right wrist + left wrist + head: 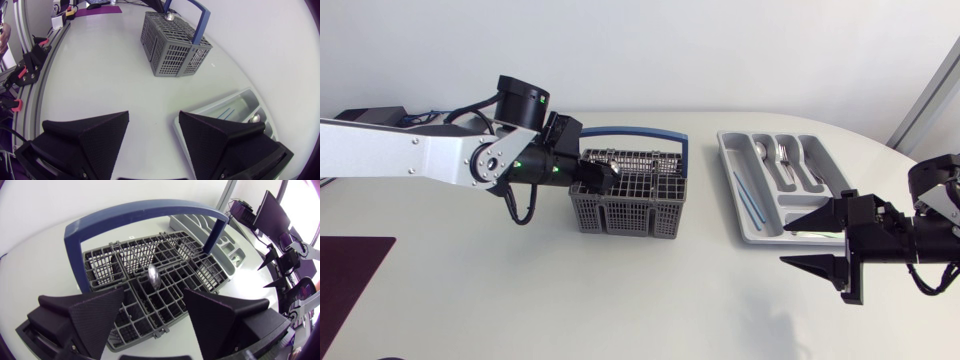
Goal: Unload the cutlery basket into the drawer organizer.
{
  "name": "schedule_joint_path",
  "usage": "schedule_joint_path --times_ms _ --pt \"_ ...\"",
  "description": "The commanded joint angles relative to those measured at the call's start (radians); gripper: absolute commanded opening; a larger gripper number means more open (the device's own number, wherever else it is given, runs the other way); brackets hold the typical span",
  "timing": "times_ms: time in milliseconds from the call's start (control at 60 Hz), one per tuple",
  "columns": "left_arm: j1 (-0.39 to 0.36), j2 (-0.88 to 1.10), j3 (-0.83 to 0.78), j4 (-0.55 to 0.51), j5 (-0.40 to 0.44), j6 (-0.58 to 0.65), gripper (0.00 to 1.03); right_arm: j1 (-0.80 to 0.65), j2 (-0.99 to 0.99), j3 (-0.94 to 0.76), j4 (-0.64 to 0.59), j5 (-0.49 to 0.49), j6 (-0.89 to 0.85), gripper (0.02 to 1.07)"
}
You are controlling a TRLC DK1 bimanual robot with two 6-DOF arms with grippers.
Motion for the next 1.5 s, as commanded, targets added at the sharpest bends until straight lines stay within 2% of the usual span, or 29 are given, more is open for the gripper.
schedule_joint_path --times_ms 0,317,633,883,1033,1267,1483 --pt "-0.010 -0.019 -0.018 0.020 0.006 -0.039 0.87 0.010 -0.011 -0.031 0.015 -0.012 0.016 0.75" --pt "-0.026 0.004 -0.010 0.076 0.006 -0.063 0.84 0.007 -0.009 -0.039 0.025 -0.015 0.015 0.75" --pt "-0.026 0.051 0.022 0.082 0.006 -0.074 0.81 0.007 -0.006 -0.040 0.032 -0.015 0.015 0.75" --pt "-0.033 0.086 0.045 0.113 0.014 -0.085 0.56 0.007 0.001 -0.042 0.042 -0.015 0.012 0.75" --pt "-0.040 0.106 0.060 0.122 0.014 -0.086 0.46 0.005 0.010 -0.044 0.049 -0.015 0.012 0.75" --pt "-0.043 0.128 0.067 0.123 0.017 -0.089 0.16 0.005 0.020 -0.042 0.062 -0.015 0.012 0.75" --pt "-0.036 0.128 0.047 0.146 0.032 -0.091 0.13 0.008 0.027 -0.042 0.063 -0.015 0.012 0.75"
